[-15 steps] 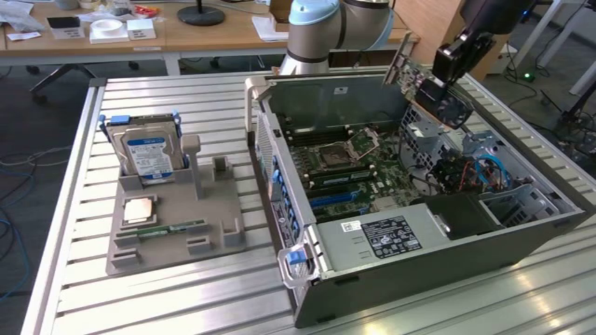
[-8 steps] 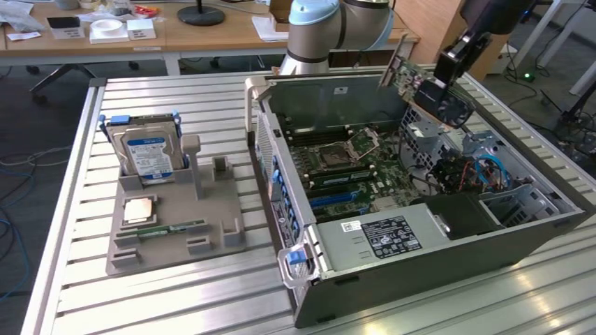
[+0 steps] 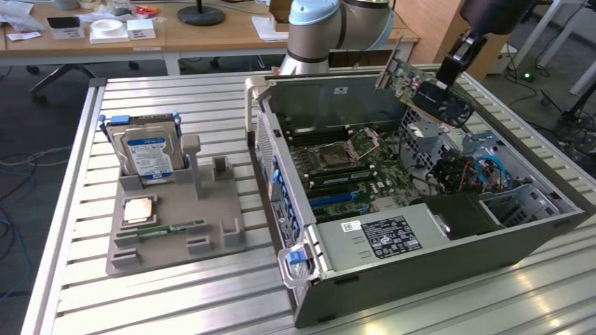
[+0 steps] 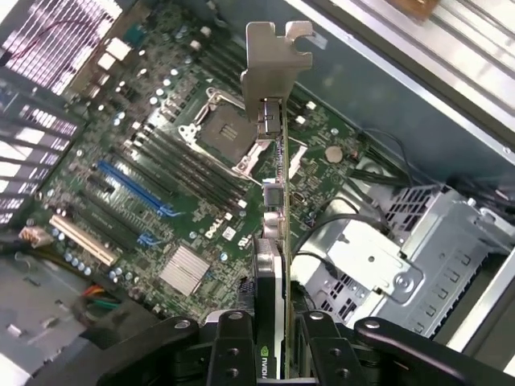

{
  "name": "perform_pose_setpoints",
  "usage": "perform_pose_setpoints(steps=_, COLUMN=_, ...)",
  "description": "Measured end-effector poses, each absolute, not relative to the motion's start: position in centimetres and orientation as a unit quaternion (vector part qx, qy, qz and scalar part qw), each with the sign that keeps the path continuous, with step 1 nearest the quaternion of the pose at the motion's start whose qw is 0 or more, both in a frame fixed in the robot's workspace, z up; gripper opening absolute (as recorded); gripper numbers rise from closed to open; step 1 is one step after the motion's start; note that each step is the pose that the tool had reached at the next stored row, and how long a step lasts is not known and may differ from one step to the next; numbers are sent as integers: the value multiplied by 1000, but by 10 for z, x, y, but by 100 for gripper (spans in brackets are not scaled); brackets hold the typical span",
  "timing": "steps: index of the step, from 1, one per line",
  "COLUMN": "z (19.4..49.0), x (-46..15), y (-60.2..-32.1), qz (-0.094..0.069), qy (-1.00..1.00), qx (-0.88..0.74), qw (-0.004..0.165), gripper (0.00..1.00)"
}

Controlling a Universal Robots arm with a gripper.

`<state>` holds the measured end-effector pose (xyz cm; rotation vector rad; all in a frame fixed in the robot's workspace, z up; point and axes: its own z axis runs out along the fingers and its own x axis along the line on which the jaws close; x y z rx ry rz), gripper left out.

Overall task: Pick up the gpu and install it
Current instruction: 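Insert the gpu into the slot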

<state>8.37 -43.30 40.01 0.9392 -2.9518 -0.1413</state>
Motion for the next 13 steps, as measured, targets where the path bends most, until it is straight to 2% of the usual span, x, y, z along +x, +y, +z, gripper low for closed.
perform_pose_setpoints(steps=13, z=400, x=84, y=-433, qz=-43, qy=-912, qx=407, qw=25, gripper=27)
